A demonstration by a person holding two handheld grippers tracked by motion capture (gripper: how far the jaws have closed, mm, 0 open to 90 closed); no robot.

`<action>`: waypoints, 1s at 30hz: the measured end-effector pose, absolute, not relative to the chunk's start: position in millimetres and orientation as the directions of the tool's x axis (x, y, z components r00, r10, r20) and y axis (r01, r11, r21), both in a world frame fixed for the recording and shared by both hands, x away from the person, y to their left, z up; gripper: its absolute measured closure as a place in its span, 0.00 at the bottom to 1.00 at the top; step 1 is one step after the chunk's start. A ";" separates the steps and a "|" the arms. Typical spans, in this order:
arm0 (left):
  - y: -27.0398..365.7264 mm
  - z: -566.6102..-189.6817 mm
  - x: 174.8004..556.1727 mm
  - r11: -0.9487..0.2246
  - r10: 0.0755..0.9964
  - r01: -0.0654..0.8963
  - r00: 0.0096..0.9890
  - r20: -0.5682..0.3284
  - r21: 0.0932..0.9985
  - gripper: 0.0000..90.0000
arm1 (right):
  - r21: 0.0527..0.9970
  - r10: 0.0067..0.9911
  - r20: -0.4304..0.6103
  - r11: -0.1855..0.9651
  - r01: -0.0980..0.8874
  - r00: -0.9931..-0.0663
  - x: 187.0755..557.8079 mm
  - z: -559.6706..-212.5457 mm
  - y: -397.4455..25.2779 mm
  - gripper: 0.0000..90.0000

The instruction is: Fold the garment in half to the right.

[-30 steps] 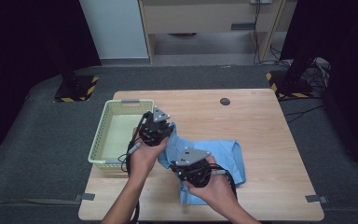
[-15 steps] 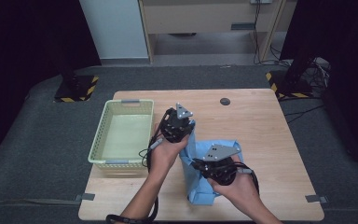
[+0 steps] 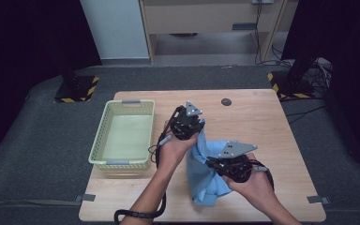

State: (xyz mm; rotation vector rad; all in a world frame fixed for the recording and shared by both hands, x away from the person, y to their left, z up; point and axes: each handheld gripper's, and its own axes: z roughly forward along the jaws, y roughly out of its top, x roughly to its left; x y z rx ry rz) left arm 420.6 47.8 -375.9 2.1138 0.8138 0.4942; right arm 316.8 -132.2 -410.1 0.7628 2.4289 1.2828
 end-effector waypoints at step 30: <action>23.1 -404.5 435.7 -0.499 0.638 0.373 0.769 0.041 0.782 0.91 | 0.808 0.578 -0.001 0.481 0.339 -0.816 323.7 -428.0 -165.9 0.96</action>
